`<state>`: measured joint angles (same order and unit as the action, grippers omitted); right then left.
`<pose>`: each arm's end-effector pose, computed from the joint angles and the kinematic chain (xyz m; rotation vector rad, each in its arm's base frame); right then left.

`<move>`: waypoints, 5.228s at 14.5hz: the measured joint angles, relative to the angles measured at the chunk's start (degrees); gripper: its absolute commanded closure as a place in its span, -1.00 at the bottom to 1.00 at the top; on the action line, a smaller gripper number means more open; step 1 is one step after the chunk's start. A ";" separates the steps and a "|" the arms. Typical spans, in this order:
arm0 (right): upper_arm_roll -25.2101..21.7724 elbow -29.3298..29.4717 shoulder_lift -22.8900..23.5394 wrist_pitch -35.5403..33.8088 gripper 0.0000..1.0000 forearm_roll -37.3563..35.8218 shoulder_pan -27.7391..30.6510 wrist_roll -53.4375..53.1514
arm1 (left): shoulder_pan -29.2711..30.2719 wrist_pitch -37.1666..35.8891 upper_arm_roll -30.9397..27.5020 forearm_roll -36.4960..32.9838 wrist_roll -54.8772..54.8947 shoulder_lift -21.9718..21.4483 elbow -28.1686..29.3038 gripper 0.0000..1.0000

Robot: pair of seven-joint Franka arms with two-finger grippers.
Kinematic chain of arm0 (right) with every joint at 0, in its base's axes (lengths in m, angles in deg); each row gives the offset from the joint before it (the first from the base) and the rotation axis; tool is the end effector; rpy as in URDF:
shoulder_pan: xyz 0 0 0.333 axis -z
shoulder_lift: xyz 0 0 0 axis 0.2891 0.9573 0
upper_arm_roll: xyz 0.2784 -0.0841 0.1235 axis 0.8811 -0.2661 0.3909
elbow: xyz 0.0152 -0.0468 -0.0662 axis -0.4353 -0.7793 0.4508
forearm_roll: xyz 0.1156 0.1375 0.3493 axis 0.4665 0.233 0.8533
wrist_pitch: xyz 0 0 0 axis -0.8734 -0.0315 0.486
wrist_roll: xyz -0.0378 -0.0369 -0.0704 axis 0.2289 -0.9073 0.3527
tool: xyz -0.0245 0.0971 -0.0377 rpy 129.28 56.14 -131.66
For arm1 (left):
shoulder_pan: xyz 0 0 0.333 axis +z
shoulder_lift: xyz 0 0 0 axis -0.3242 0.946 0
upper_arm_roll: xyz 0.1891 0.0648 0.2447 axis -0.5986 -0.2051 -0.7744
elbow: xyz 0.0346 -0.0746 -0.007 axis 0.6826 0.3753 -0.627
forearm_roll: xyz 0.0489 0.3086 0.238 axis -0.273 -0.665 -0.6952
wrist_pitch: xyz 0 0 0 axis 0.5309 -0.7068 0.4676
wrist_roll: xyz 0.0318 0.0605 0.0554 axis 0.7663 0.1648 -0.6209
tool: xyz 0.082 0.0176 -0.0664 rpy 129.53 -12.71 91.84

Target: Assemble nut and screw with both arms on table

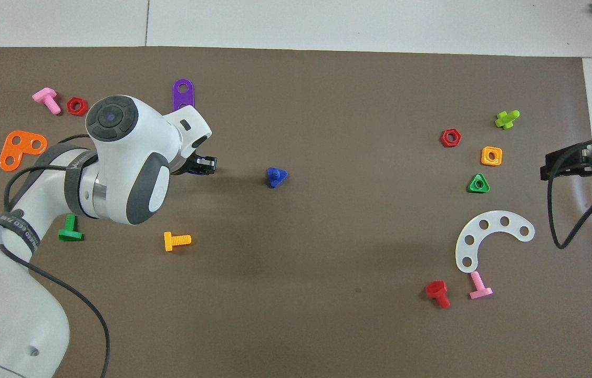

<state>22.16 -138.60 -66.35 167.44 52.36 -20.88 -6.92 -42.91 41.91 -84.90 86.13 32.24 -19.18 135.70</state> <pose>0.5535 -0.0277 0.6030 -3.1202 0.1685 0.0959 0.5995 -0.2425 0.3611 3.0224 -0.3332 0.0394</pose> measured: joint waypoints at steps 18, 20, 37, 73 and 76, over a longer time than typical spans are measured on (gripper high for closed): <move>0.70 -0.67 -0.73 0.00 -1.00 0.00 -0.05 2.87 | -11.26 -5.27 -0.25 2.87 -10.69 10.07 -15.35 0.21; 0.70 -0.67 -0.74 0.00 -1.00 0.00 -0.05 2.87 | -11.49 -5.43 -0.30 2.87 -10.88 10.33 -15.25 0.21; 0.70 -0.69 -0.79 0.00 -1.00 0.00 -0.02 2.87 | -12.35 -5.73 -0.71 2.86 -11.03 10.48 -13.53 0.27; 0.74 -0.62 -0.96 0.19 -1.00 -0.77 -0.03 3.35 | 19.28 -23.77 -4.65 1.03 18.05 0.09 -21.86 -0.86; 0.74 -0.62 -0.97 0.19 -1.00 -0.77 -0.03 3.25 | 22.16 -24.21 -4.65 -2.87 21.17 -3.70 -17.47 -0.86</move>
<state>22.91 -139.23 -67.33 167.63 51.59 -20.91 -3.67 -20.75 17.70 -89.54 83.27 53.40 -22.87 118.23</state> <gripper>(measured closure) 0.000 0.070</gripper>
